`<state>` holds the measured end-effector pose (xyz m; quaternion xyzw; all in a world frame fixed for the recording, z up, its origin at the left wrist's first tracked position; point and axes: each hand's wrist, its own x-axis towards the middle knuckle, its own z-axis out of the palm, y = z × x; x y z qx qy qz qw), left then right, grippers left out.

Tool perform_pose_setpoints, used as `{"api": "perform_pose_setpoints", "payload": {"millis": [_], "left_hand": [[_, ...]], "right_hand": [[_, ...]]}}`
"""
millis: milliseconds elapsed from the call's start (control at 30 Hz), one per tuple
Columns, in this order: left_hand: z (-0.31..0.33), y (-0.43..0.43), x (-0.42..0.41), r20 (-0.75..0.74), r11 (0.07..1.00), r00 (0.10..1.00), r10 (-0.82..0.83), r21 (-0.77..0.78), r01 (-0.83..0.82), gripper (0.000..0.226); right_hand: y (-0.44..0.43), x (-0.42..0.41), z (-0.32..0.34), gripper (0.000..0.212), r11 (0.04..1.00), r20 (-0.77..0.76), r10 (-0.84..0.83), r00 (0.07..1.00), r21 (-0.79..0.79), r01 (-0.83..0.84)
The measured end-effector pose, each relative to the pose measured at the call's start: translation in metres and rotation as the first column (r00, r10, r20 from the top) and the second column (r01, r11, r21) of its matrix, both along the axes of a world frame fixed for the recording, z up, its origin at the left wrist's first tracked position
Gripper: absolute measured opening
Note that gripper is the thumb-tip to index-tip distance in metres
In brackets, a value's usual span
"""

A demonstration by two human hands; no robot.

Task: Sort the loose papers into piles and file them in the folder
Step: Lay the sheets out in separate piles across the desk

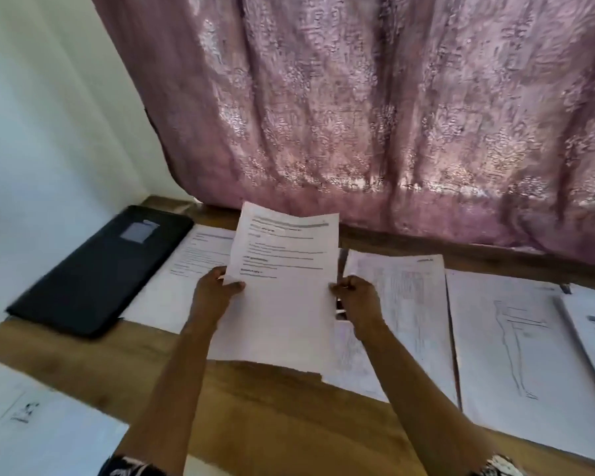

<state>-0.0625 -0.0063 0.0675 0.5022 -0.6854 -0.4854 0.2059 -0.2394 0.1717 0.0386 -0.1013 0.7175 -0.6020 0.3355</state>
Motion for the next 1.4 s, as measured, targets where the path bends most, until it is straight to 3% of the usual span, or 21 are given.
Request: {"api": "perform_pose_setpoints", "payload": {"millis": [67, 133, 267, 433, 533, 633, 700, 767, 833, 900, 1000, 1167, 1300, 1400], "left_hand": [[-0.004, -0.056, 0.026, 0.112, 0.995, 0.991, 0.073, -0.074, -0.065, 0.048], [-0.009, -0.099, 0.043, 0.208, 0.988, 0.974, 0.092, -0.144, -0.063, 0.049], [-0.019, -0.158, 0.061, 0.412, 0.944, 0.908, 0.072, -0.323, 0.071, 0.059], [-0.045, -0.158, 0.064, 0.533, 0.889, 0.846, -0.024, -0.376, 0.262, 0.063], [-0.068, -0.143, 0.068, 0.654, 0.894, 0.752, -0.08, -0.288, 0.344, 0.066], [-0.082, -0.142, 0.072, 0.662, 0.916, 0.739, -0.129, -0.206, 0.344, 0.066], [-0.087, -0.144, 0.077, 0.67, 0.912, 0.729, -0.138, -0.202, 0.358, 0.068], [-0.091, -0.145, 0.08, 0.683, 0.903, 0.717, -0.138, -0.212, 0.375, 0.069], [-0.093, -0.144, 0.081, 0.684, 0.901, 0.716, -0.139, -0.213, 0.378, 0.07], [-0.091, -0.144, 0.079, 0.684, 0.905, 0.715, -0.145, -0.2, 0.376, 0.07], [-0.082, -0.145, 0.07, 0.678, 0.928, 0.725, -0.122, -0.181, 0.325, 0.068], [-0.055, -0.103, 0.016, 0.468, 0.914, 0.884, 0.001, -0.358, 0.189, 0.054], [-0.046, -0.01, -0.052, 0.272, 0.829, 0.935, -0.226, -0.451, 0.332, 0.045], [-0.051, 0.087, -0.107, 0.242, 0.737, 0.865, -0.44, -0.454, 0.501, 0.043]], "right_hand": [[-0.058, 0.022, 0.0, 0.016, 0.983, -0.017, 0.179, 0.984, 0.044, -0.178], [-0.102, 0.038, 0.001, 0.018, 0.967, 0.012, 0.249, 0.968, 0.048, -0.249], [-0.171, 0.059, -0.011, 0.025, 0.979, 0.159, 0.2, 0.967, 0.013, -0.204], [-0.222, 0.074, -0.031, 0.017, 0.984, 0.169, 0.142, 0.975, 0.08, -0.157], [-0.234, 0.078, -0.035, 0.01, 0.97, 0.111, 0.164, 0.98, 0.161, -0.18], [-0.232, 0.082, -0.035, 0.03, 0.895, -0.146, 0.325, 0.934, 0.366, -0.255], [-0.222, 0.088, -0.029, 0.043, 0.842, -0.414, 0.427, 0.804, 0.507, -0.186], [-0.213, 0.097, -0.026, 0.046, 0.776, -0.615, 0.583, 0.531, 0.615, -0.141], [-0.208, 0.105, -0.029, 0.046, 0.669, -0.626, 0.74, 0.246, 0.722, -0.175], [-0.206, 0.109, -0.037, 0.047, 0.56, -0.536, 0.828, 0.165, 0.799, -0.217], [-0.202, 0.106, -0.041, 0.049, 0.562, -0.531, 0.827, 0.183, 0.789, -0.248], [-0.149, 0.07, -0.024, 0.046, 0.762, -0.68, 0.644, 0.35, 0.612, -0.214], [-0.03, 0.017, -0.016, 0.038, 0.835, -0.726, 0.469, 0.503, 0.55, 0.016], [0.099, -0.03, -0.017, 0.032, 0.76, -0.733, 0.305, 0.608, 0.572, 0.309]]}}
